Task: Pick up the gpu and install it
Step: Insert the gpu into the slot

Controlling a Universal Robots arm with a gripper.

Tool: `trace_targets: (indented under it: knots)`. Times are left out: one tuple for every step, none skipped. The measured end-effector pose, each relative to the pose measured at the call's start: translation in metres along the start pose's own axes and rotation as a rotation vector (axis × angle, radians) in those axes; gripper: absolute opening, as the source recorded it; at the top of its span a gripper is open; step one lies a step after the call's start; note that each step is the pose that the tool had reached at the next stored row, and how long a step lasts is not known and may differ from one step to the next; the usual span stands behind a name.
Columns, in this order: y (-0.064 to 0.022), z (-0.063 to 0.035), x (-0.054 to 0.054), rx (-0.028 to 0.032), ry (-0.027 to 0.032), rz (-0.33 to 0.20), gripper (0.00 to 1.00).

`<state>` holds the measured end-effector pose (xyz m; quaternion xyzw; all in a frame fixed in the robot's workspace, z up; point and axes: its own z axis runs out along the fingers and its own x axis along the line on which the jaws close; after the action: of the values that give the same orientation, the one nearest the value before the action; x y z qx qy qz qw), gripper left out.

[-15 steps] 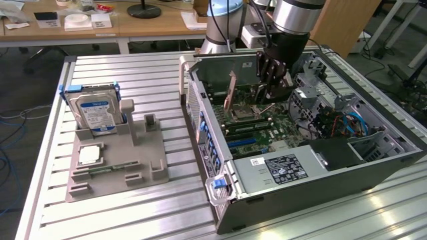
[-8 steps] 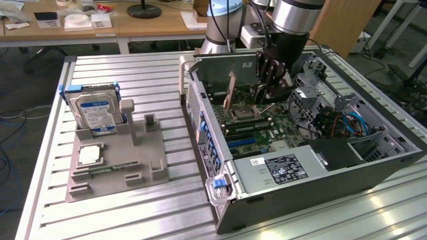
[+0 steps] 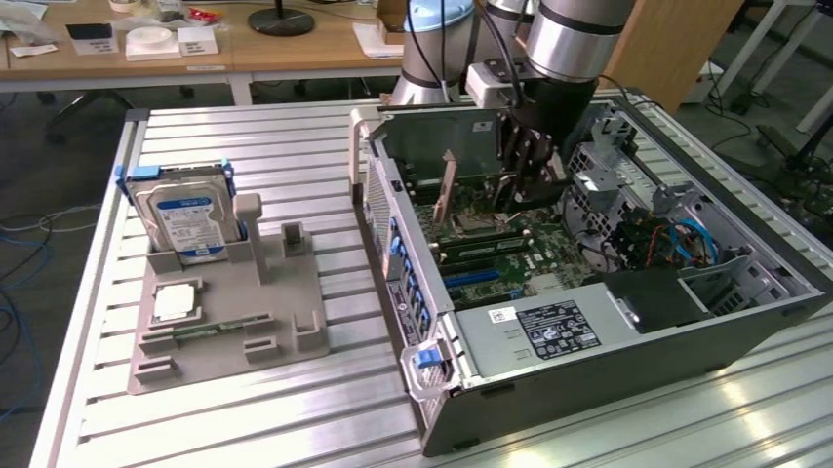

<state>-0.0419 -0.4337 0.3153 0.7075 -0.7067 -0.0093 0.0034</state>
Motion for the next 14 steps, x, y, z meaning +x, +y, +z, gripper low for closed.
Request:
trace_targets:
  knots:
    - [0.0004,0.0015,0.000,0.0003,0.0000,0.000,0.28]
    - [0.0010,0.0033,0.000,0.0009,0.0000,0.002,0.28]
    - [0.0020,0.0053,0.000,0.0012,-0.0001,0.005,0.28]
    - [0.0026,0.0071,0.000,0.0015,-0.0001,0.009,0.28]
    - [0.0028,0.0089,0.000,0.0016,-0.0002,0.012,0.28]
    - [0.0027,0.0104,0.001,0.0016,-0.0002,0.014,0.28]
    - [0.0027,0.0117,0.002,0.0016,-0.0001,0.015,0.28]
    - [0.0028,0.0128,0.002,0.0017,-0.0002,0.016,0.28]
    - [0.0029,0.0136,0.003,0.0015,0.0000,0.016,0.28]
    - [0.0028,0.0144,0.004,0.0016,0.0000,0.016,0.28]
    - [0.0028,0.0152,0.005,0.0017,-0.0001,0.016,0.28]
    - [0.0028,0.0162,0.006,0.0017,-0.0003,0.016,0.28]
    - [0.0028,0.0175,0.007,0.0017,-0.0003,0.017,0.28]
    - [0.0030,0.0191,0.007,0.0017,-0.0002,0.017,0.28]
